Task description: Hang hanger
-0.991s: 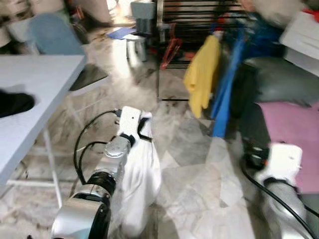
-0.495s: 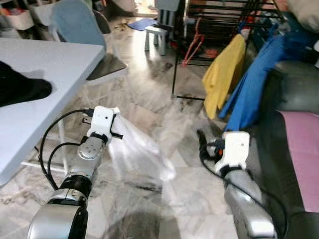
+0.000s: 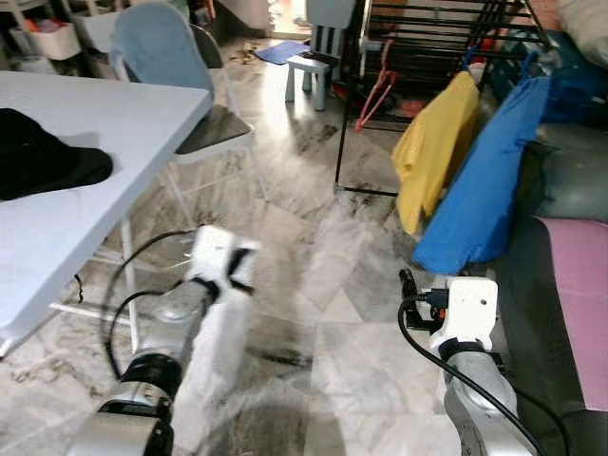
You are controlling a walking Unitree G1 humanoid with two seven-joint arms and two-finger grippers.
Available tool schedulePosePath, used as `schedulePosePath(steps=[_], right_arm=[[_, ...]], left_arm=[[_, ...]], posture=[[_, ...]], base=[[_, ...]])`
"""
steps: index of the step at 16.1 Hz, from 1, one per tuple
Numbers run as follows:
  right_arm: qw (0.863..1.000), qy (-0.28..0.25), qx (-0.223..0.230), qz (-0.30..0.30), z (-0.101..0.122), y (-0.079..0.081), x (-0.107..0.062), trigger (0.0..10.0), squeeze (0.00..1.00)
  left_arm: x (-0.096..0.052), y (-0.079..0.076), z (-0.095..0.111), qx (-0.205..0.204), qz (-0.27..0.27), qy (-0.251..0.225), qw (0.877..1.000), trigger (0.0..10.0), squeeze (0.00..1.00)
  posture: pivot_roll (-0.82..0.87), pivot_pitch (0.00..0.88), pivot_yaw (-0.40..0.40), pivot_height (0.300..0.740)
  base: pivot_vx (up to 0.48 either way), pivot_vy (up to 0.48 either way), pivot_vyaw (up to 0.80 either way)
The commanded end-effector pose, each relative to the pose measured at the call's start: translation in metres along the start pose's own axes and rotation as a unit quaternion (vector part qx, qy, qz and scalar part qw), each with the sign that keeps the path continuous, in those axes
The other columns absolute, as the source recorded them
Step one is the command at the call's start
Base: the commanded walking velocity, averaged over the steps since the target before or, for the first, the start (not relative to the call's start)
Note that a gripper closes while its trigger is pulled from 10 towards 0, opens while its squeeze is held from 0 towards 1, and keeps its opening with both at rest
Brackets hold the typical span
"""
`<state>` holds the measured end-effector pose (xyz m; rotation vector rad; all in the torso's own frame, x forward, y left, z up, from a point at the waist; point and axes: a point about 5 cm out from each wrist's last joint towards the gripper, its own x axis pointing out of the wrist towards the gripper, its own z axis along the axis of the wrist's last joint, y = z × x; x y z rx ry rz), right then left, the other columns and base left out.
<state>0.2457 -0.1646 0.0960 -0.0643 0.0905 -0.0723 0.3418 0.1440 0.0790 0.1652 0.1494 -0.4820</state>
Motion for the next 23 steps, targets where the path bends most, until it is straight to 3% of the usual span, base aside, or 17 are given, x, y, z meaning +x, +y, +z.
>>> schedulePosePath(steps=[1, 3, 5, 8, 10, 14, 23], right_arm=[[1.000, -0.012, -0.007, -0.012, 0.007, -0.006, 0.001, 10.0, 0.00], [1.000, -0.011, -0.009, -0.022, 0.006, -0.010, -0.002, 10.0, 0.00], [0.999, -0.002, -0.008, -0.038, 0.000, -0.014, -0.012, 10.0, 0.00], [0.998, -0.001, -0.017, -0.063, -0.002, -0.022, -0.022, 10.0, 0.00], [0.997, -0.001, -0.018, -0.071, -0.001, -0.027, -0.024, 10.0, 0.00], [0.997, 0.003, -0.021, -0.074, -0.004, -0.029, -0.022, 10.0, 0.00], [0.995, 0.011, -0.010, -0.096, -0.009, -0.026, -0.031, 10.0, 0.00]], left_arm=[[0.004, -0.012, 0.010, 0.030, -0.065, -0.017, 0.997, 10.0, 0.00], [0.006, -0.017, 0.011, 0.033, -0.082, -0.017, 0.996, 10.0, 0.00], [0.006, -0.020, 0.010, 0.013, -0.050, -0.027, 0.998, 10.0, 0.00], [-0.012, -0.016, -0.009, -0.051, 0.045, -0.014, 0.998, 10.0, 0.00], [-0.019, -0.010, -0.009, -0.053, 0.074, -0.018, 0.996, 10.0, 0.00], [-0.019, -0.010, -0.003, -0.041, 0.063, -0.017, 0.997, 10.0, 0.00], [-0.010, -0.018, 0.006, -0.042, 0.031, -0.020, 0.998, 10.0, 0.00]], posture=[[0.01, 0.000, -0.012, 0.740], [0.00, 0.000, -0.009, 0.740], [-0.02, 0.000, -0.001, 0.740], [-0.03, 0.000, -0.008, 0.740], [-0.02, 0.000, -0.020, 0.740], [0.00, 0.000, -0.013, 0.740], [-0.03, 0.000, 0.017, 0.740]], base=[[0.244, 0.000, 0.00], [0.247, 0.000, 0.00], [0.251, 0.000, 0.00], [0.000, 0.000, 0.00], [0.000, 0.000, 0.00], [0.080, 0.000, 0.00], [0.435, 0.000, 0.00]])
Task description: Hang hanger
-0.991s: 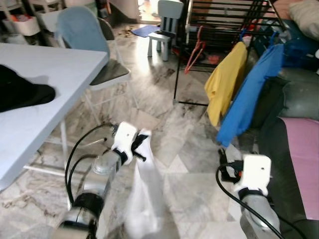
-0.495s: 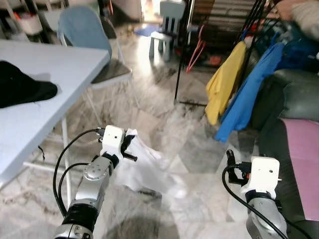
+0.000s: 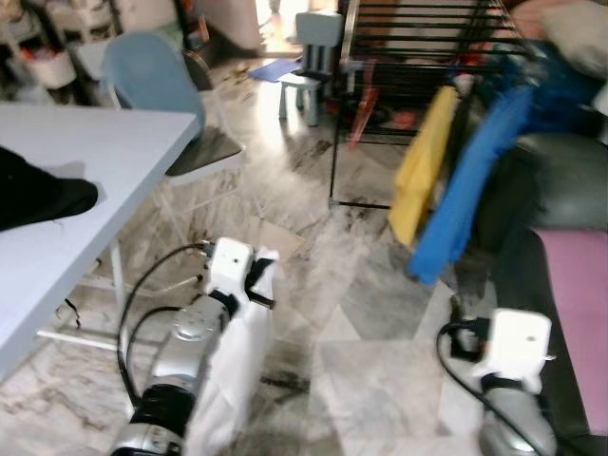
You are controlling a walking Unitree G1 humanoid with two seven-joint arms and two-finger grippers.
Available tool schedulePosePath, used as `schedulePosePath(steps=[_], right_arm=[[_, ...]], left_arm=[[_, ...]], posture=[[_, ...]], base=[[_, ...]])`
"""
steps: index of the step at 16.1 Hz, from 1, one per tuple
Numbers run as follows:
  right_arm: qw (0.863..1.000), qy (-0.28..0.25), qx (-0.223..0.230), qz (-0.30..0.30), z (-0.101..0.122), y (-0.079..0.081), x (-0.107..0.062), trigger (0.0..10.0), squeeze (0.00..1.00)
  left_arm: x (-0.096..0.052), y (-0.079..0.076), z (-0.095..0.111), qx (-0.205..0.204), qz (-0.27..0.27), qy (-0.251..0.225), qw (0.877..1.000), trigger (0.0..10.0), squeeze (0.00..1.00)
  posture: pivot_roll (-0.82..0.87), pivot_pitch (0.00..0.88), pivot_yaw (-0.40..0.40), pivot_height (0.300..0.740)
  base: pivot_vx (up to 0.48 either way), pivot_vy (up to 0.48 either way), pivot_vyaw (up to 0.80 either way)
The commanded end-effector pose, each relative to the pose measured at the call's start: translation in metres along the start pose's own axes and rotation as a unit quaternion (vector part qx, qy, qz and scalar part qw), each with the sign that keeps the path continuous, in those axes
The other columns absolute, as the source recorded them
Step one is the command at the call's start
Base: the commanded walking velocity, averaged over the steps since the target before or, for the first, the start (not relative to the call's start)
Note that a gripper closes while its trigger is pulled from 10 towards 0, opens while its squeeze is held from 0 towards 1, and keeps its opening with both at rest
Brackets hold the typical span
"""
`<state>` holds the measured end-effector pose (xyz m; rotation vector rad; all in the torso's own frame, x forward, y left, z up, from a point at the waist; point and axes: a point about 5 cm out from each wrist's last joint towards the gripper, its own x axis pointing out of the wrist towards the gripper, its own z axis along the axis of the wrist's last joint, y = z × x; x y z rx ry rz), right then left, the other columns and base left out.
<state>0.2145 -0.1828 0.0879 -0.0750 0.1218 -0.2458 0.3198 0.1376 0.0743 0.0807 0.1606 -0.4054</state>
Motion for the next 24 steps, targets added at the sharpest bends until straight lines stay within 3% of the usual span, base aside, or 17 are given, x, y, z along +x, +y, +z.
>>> schedulePosePath(steps=[1, 5, 15, 24], right_arm=[[1.000, -0.007, -0.006, -0.010, 0.003, -0.005, -0.002, 10.0, 0.00], [1.000, -0.006, -0.006, -0.010, 0.003, -0.006, 0.001, 10.0, 0.00], [1.000, -0.004, 0.000, -0.006, 0.002, -0.001, 0.003, 10.0, 0.00], [1.000, -0.005, -0.005, -0.001, -0.001, 0.002, 0.007, 10.0, 0.00]], left_arm=[[0.007, -0.003, 0.013, 0.002, -0.006, -0.019, 1.000, 10.0, 0.00], [0.010, -0.006, 0.013, -0.006, -0.008, -0.017, 1.000, 10.0, 0.00], [0.017, -0.008, 0.017, -0.019, -0.008, -0.011, 1.000, 10.0, 0.00], [0.023, -0.012, 0.007, -0.028, -0.015, 0.025, 0.999, 10.0, 0.00]], posture=[[-0.03, 0.000, 0.015, 0.740], [-0.03, 0.000, 0.014, 0.740], [-0.03, 0.006, 0.008, 0.740], [-0.04, 0.000, 0.023, 0.740]], base=[[0.465, 0.000, 0.00], [0.460, 0.000, 0.00], [0.352, 0.273, -0.76], [0.000, 0.461, -0.09]])
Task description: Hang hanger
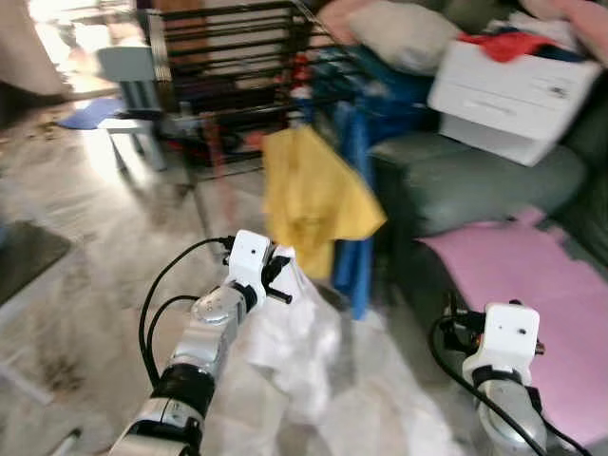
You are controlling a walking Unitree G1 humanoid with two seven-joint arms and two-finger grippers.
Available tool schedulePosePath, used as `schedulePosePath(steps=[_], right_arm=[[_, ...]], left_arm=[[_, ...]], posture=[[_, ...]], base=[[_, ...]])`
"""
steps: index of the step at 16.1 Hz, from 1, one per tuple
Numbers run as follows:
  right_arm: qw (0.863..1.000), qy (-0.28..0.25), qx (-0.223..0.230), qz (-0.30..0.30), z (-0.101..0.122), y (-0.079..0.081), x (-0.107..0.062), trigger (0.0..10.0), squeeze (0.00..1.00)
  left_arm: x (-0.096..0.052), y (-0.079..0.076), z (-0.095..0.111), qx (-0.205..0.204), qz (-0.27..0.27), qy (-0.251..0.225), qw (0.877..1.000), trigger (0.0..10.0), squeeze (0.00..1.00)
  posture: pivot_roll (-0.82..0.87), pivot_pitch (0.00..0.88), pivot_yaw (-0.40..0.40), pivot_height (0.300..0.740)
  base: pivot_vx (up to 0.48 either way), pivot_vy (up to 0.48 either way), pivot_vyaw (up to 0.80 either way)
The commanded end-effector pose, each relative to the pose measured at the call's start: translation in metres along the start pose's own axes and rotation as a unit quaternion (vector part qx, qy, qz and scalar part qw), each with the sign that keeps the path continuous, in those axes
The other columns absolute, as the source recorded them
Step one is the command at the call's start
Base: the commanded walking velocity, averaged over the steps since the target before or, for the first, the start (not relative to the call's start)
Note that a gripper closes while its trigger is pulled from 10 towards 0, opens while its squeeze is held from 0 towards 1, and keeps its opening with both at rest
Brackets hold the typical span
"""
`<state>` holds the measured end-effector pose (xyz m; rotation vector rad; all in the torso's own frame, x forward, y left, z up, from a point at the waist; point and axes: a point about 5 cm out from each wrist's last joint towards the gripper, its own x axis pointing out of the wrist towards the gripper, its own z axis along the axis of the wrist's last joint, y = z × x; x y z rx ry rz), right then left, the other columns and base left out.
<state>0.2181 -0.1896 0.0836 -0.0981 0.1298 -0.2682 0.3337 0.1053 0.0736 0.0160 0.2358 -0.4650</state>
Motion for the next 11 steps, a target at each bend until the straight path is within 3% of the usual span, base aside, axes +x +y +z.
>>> schedulePosePath(steps=[1, 8, 11], right_arm=[[1.000, -0.008, 0.006, 0.011, 0.003, 0.007, 0.001, 10.0, 0.00], [0.999, -0.026, 0.009, 0.031, 0.012, 0.024, 0.012, 10.0, 0.00], [0.999, -0.026, 0.010, 0.041, 0.012, 0.028, 0.014, 10.0, 0.00]], left_arm=[[-0.003, 0.012, 0.003, 0.007, 0.020, -0.002, 1.000, 10.0, 0.00], [-0.002, 0.009, -0.003, 0.001, 0.015, 0.007, 1.000, 10.0, 0.00], [0.004, -0.003, 0.005, -0.008, -0.019, -0.013, 1.000, 10.0, 0.00]], posture=[[-0.04, 0.000, 0.023, 0.740], [-0.03, 0.000, 0.053, 0.740], [-0.03, 0.000, 0.010, 0.740]], base=[[0.000, 0.480, 0.00], [0.000, 0.480, 0.00], [0.000, 0.000, 0.00]])
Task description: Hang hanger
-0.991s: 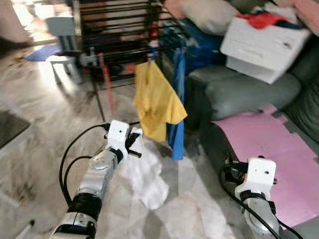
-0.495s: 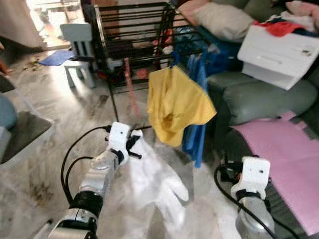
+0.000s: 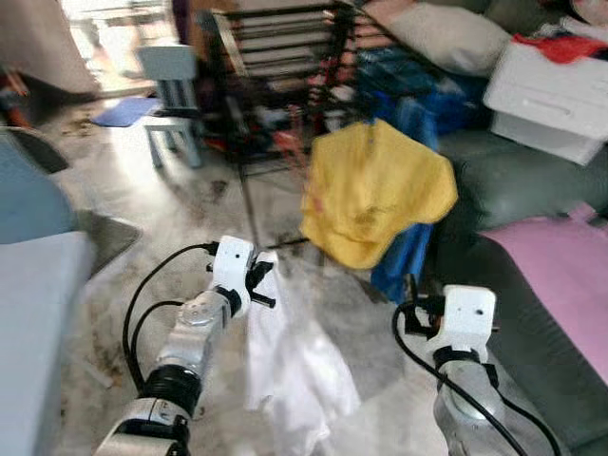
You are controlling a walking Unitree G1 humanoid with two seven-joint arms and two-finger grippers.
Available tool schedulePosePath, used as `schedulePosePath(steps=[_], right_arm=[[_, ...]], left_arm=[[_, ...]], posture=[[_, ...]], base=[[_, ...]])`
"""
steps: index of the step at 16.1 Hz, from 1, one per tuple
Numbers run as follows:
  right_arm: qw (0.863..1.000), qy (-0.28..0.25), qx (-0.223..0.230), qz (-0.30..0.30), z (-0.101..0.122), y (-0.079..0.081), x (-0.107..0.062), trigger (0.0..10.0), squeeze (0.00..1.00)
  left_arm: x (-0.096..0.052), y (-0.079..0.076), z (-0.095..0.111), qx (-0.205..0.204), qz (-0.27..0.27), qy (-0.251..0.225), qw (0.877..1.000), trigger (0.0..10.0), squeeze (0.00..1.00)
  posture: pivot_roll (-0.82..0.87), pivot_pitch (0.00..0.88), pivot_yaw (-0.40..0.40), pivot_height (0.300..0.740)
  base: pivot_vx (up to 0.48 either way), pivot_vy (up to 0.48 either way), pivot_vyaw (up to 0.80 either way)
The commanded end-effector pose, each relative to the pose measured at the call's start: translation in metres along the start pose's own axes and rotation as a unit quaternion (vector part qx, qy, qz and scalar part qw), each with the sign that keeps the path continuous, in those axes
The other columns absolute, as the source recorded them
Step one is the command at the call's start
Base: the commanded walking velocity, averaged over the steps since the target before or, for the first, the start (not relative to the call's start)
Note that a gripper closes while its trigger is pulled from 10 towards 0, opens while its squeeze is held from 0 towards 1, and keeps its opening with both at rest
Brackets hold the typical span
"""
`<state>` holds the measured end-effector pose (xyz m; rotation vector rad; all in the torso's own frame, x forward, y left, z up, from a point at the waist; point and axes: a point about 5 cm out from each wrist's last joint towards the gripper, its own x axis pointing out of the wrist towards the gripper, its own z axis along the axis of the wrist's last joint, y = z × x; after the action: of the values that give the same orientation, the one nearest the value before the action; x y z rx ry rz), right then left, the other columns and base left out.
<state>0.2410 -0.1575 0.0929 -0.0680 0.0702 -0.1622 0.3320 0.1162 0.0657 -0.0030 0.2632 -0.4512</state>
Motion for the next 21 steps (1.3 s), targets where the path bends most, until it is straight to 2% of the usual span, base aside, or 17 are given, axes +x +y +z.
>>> schedulePosePath(steps=[1, 4, 6, 11, 14, 21], right_arm=[[1.000, 0.006, -0.006, -0.013, -0.003, -0.009, 0.001, 10.0, 0.00], [1.000, 0.005, -0.007, -0.018, -0.003, -0.009, 0.005, 10.0, 0.00], [1.000, 0.003, -0.006, -0.019, -0.002, -0.008, 0.006, 10.0, 0.00], [1.000, 0.004, -0.002, -0.021, -0.004, -0.008, 0.004, 10.0, 0.00], [1.000, 0.005, -0.004, -0.021, -0.004, -0.011, 0.005, 10.0, 0.00], [1.000, 0.004, -0.019, -0.019, -0.004, -0.017, 0.002, 10.0, 0.00]], left_arm=[[0.009, -0.016, 0.015, 0.005, -0.034, -0.027, 0.999, 10.0, 0.00], [0.017, -0.032, 0.023, 0.002, -0.089, -0.041, 0.995, 10.0, 0.00], [0.019, -0.038, 0.024, 0.010, -0.104, -0.041, 0.994, 10.0, 0.00], [0.018, -0.041, 0.020, 0.002, -0.126, -0.042, 0.991, 10.0, 0.00], [0.017, -0.042, 0.020, -0.001, -0.125, -0.046, 0.991, 10.0, 0.00], [0.019, -0.035, 0.023, 0.005, -0.098, -0.056, 0.994, 10.0, 0.00]], posture=[[-0.03, 0.000, 0.010, 0.740], [-0.04, 0.000, 0.015, 0.740], [-0.04, 0.000, 0.021, 0.740], [-0.04, 0.000, 0.016, 0.740], [-0.04, 0.000, 0.011, 0.740], [-0.05, 0.000, 0.001, 0.740]], base=[[0.000, 0.000, 0.00], [0.000, 0.000, 0.00], [0.000, 0.000, 0.00], [0.000, 0.000, 0.00], [0.285, 0.000, -0.33], [0.356, 0.000, 0.00]])
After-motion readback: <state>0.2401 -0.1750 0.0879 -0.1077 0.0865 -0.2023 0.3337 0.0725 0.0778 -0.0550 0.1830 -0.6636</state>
